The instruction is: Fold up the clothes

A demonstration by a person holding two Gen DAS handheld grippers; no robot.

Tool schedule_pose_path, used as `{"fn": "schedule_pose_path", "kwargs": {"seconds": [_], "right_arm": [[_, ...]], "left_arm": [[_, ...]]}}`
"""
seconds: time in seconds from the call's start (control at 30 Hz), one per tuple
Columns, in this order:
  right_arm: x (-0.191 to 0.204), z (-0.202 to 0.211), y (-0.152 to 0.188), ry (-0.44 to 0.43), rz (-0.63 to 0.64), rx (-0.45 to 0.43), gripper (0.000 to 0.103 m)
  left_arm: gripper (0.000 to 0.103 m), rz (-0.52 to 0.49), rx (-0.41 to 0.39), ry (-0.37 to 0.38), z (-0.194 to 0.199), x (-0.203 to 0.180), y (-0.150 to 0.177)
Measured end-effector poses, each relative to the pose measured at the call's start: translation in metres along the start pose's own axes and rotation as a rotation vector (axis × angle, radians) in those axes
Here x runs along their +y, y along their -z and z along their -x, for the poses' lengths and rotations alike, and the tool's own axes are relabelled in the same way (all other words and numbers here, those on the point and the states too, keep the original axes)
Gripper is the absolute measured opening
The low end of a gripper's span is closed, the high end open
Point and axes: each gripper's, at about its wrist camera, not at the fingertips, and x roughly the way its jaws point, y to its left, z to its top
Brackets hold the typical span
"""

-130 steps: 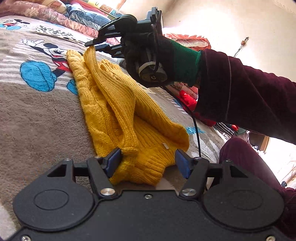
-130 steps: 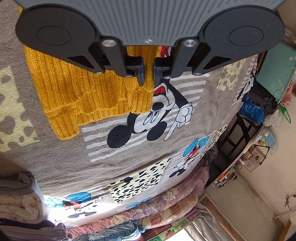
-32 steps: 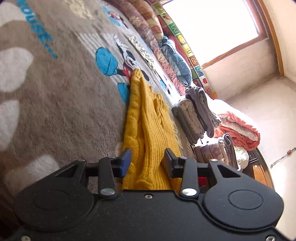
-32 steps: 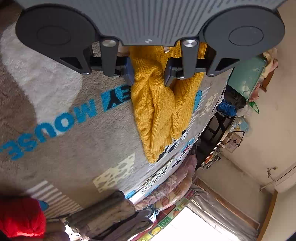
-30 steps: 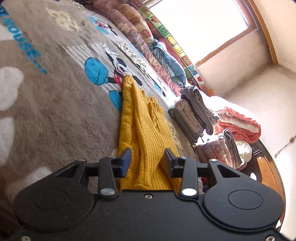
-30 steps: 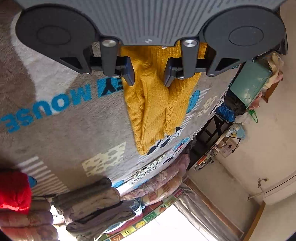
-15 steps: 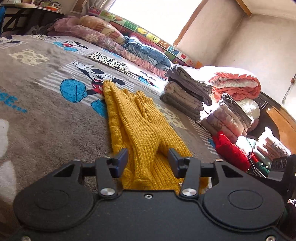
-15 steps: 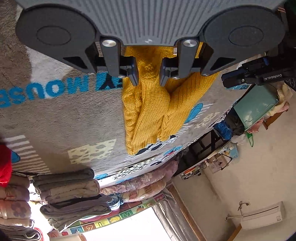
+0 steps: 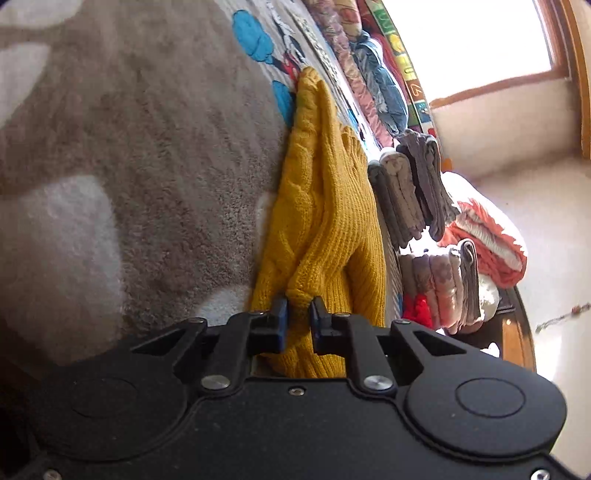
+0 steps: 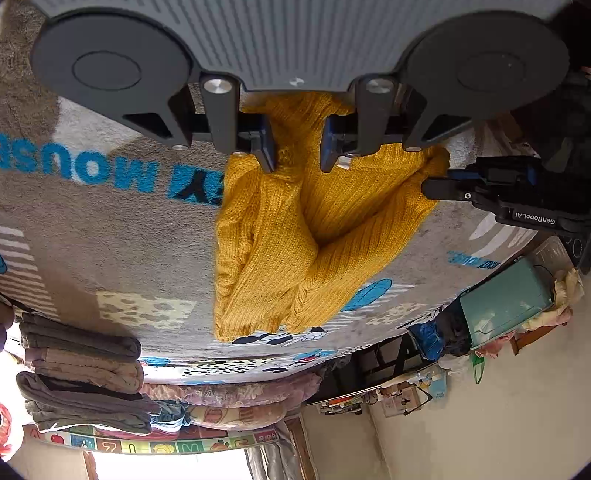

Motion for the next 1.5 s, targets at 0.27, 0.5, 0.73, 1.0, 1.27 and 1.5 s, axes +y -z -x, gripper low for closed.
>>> {"fn": "schedule_pose_path", "kwargs": {"seconds": [0.27,0.5,0.73,1.0,1.27,1.5], "right_arm": [[-0.003,0.007,-0.004,-0.027,-0.038,0.024,0.034],[0.015,0.045,-0.013,0.005,0.163,-0.062,0.047],[0.021,0.049,0.000,0.119,0.475,-0.034,0.048],[0.029,0.024,0.037,0.192,0.701,0.079,0.047],[0.039,-0.004,0.059,0.272,0.926,-0.024,0.046],[0.045,0.012,0.057,0.316,0.977,-0.157,0.045]], "left_arm": [[0.020,-0.015,0.016,0.031,0.012,-0.005,-0.009],[0.055,-0.688,-0.107,-0.086,0.062,-0.084,0.000],[0.055,-1.599,0.003,-0.368,0.037,-0.093,0.079],[0.055,-1.797,-0.011,-0.462,0.005,-0.042,0.091],[0.048,-1.881,-0.186,-0.428,0.000,-0.037,0.097],[0.042,-1.843,-0.221,-0.340,0.007,-0.045,0.099]]}}
